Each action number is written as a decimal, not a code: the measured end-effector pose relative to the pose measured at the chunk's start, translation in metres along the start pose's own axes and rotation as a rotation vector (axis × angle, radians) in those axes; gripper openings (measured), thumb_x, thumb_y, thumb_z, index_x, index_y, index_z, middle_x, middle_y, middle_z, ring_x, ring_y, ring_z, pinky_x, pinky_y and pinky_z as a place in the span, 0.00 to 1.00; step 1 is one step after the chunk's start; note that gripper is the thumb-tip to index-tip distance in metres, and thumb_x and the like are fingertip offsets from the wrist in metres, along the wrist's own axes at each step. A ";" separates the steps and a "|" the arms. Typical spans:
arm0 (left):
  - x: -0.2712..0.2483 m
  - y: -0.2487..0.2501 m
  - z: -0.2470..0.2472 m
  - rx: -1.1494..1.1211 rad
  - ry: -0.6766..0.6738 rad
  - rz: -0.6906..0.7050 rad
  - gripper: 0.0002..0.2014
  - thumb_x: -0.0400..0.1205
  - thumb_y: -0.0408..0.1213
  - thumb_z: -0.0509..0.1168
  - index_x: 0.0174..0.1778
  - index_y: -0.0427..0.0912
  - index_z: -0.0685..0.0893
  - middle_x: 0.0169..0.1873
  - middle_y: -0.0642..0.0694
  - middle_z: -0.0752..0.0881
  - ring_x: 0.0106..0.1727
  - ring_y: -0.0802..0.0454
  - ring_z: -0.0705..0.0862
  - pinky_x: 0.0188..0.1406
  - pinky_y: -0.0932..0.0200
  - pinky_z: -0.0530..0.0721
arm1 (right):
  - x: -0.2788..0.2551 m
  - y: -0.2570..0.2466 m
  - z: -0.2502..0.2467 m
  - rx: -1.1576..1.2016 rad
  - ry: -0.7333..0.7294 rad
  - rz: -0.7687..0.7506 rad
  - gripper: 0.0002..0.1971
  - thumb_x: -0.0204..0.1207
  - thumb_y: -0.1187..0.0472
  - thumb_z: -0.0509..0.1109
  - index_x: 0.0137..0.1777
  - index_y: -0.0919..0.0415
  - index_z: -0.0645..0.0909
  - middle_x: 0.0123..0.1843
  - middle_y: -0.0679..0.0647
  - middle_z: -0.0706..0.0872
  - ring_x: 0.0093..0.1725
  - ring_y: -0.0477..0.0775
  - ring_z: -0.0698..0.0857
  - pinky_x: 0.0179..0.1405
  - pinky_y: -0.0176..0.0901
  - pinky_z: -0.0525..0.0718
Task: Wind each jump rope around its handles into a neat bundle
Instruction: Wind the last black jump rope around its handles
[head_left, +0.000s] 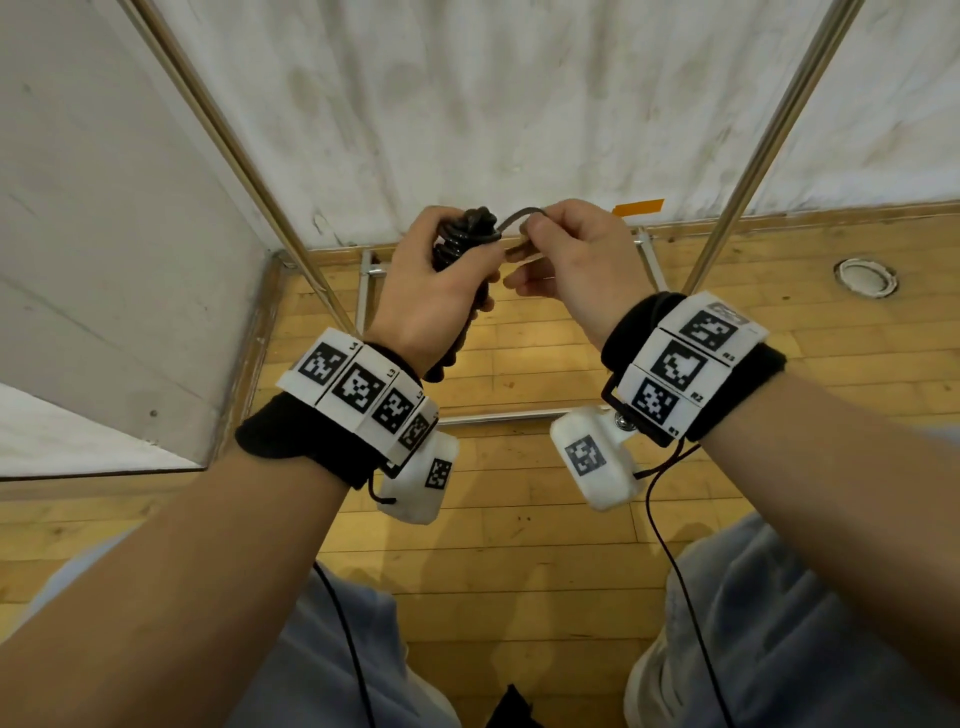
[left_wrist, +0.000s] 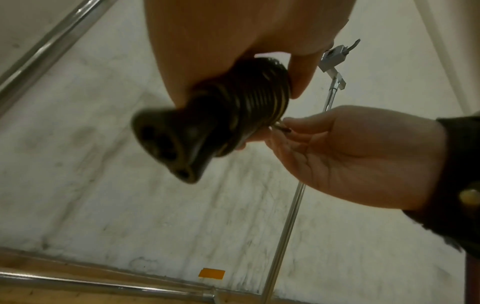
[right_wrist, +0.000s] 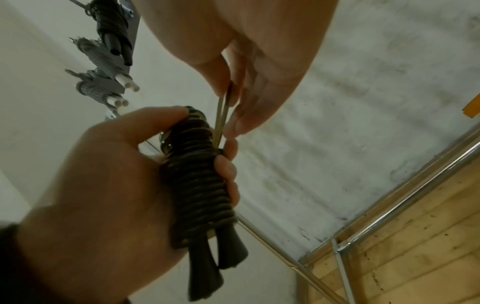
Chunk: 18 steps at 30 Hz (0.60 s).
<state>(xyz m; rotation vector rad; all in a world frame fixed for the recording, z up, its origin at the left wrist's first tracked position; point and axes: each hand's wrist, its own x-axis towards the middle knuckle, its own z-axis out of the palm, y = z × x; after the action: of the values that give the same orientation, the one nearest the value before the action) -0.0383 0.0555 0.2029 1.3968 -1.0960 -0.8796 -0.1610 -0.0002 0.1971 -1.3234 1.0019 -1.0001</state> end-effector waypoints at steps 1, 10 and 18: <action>0.000 0.000 0.002 0.016 0.028 0.005 0.09 0.78 0.42 0.71 0.49 0.45 0.79 0.35 0.43 0.85 0.30 0.48 0.84 0.28 0.56 0.82 | -0.002 -0.001 0.001 0.013 -0.007 -0.019 0.09 0.82 0.64 0.61 0.42 0.59 0.81 0.34 0.55 0.88 0.30 0.53 0.87 0.35 0.45 0.87; 0.003 0.018 0.013 -0.081 0.104 0.035 0.06 0.76 0.36 0.71 0.38 0.40 0.81 0.24 0.45 0.83 0.21 0.47 0.81 0.20 0.61 0.77 | -0.002 -0.024 -0.010 0.191 0.152 0.073 0.12 0.82 0.66 0.61 0.39 0.66 0.81 0.28 0.56 0.87 0.28 0.50 0.88 0.28 0.37 0.84; -0.006 0.032 0.010 -0.105 -0.005 -0.037 0.07 0.75 0.38 0.68 0.42 0.40 0.80 0.31 0.43 0.83 0.32 0.45 0.85 0.35 0.49 0.84 | -0.028 -0.045 -0.016 0.101 0.093 -0.060 0.11 0.83 0.66 0.59 0.41 0.65 0.80 0.37 0.58 0.88 0.32 0.53 0.89 0.33 0.40 0.87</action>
<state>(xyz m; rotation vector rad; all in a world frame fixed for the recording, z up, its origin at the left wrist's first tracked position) -0.0538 0.0590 0.2331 1.3315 -1.0163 -0.9546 -0.1846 0.0219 0.2417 -1.2389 0.9736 -1.1521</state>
